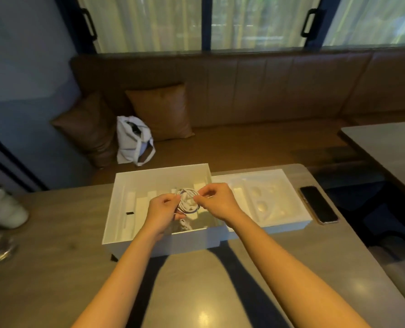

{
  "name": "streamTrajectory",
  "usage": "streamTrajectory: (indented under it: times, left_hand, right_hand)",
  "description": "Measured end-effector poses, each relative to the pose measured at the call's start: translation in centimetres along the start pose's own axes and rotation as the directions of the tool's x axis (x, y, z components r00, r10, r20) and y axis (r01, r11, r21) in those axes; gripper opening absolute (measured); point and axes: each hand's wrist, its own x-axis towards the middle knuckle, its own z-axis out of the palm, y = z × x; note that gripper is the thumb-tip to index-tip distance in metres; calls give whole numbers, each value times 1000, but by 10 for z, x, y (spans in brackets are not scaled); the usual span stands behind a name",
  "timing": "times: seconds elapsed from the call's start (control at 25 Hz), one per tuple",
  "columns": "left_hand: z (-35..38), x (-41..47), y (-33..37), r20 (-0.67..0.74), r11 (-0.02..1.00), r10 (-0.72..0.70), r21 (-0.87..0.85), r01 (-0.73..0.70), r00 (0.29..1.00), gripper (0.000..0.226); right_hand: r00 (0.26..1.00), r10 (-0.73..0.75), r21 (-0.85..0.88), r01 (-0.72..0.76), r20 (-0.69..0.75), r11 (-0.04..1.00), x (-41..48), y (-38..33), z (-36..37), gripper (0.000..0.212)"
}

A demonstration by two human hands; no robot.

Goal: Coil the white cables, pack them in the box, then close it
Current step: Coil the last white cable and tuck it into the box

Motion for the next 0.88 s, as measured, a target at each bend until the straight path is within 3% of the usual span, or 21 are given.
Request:
streamTrajectory:
  times: [0.2, 0.44, 0.56, 0.68, 0.88]
  left_hand:
    - [-41, 47, -34, -114, 930, -68, 353, 104, 991, 7]
    - [-43, 73, -59, 30, 613, -311, 770, 176, 950, 14]
    - [-36, 84, -72, 74, 531, -403, 831, 168, 912, 35]
    - [-35, 91, -74, 92, 472, -435, 870, 140, 896, 41]
    - [-40, 97, -69, 70, 451, -456, 878, 162, 887, 44]
  right_hand:
    - [978, 77, -233, -30, 194, 972, 50, 14, 51, 15]
    - [897, 285, -536, -66, 338, 842, 69, 45, 83, 18]
    - [891, 326, -605, -76, 315, 793, 73, 62, 93, 29]
    - [890, 338, -613, -88, 305, 785, 77, 68, 99, 40]
    - [867, 326, -586, -50, 377, 809, 78, 72, 98, 29]
